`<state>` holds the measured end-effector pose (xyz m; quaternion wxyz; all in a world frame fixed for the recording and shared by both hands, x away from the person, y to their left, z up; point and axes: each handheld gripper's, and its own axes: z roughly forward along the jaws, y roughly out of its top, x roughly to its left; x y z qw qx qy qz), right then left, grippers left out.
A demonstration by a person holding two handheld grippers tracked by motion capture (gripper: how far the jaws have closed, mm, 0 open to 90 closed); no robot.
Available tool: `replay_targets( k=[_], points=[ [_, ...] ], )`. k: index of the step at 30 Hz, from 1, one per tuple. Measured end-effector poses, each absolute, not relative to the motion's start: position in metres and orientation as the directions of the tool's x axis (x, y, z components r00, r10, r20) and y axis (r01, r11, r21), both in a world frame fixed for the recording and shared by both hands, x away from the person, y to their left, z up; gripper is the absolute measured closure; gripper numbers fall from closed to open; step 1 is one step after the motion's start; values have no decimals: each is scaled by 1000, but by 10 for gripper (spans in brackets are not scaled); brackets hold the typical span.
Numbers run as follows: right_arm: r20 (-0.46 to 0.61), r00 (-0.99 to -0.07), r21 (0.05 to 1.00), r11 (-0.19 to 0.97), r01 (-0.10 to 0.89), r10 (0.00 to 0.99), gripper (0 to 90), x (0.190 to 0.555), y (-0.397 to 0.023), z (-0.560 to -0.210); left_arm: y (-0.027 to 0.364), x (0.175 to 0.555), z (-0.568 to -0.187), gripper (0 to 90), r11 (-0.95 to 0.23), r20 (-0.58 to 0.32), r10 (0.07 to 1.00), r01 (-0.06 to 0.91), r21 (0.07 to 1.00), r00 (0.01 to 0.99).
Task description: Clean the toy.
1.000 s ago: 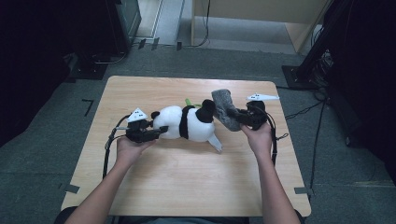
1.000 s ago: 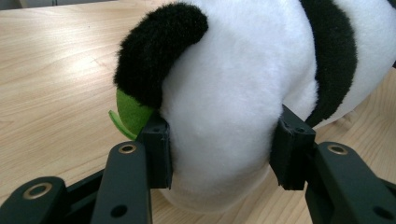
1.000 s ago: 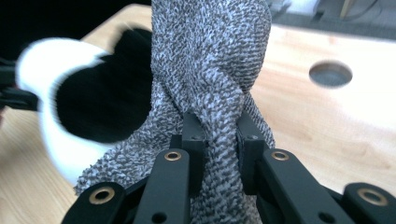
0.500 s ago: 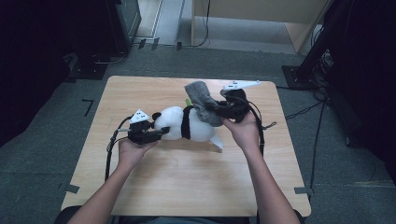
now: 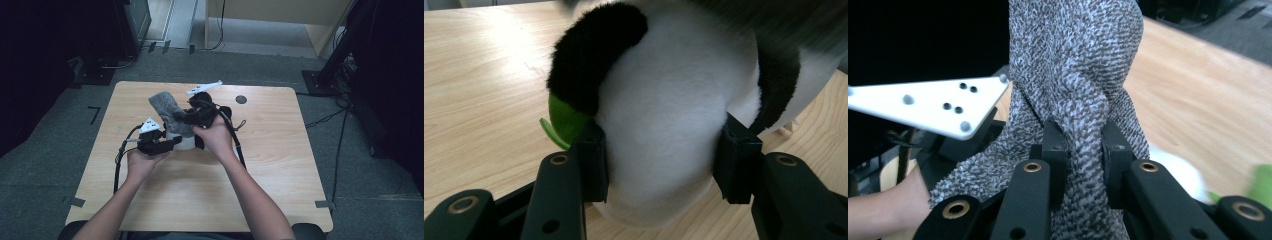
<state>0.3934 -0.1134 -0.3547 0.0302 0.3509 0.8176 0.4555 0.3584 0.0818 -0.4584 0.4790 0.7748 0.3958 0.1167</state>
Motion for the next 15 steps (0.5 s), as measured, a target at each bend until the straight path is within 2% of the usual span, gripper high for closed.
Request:
replay_targets(
  k=[6,15],
  points=[
    [257,-736,726,377,575,627,786,402,-98,-386,85,361,-462,498,-211,-241,729,544,812,641],
    [232,-697,716,365,595,679,790,407,-130,-388,87,364,-465,508,-202,-262,722,558,805,640]
  ],
)
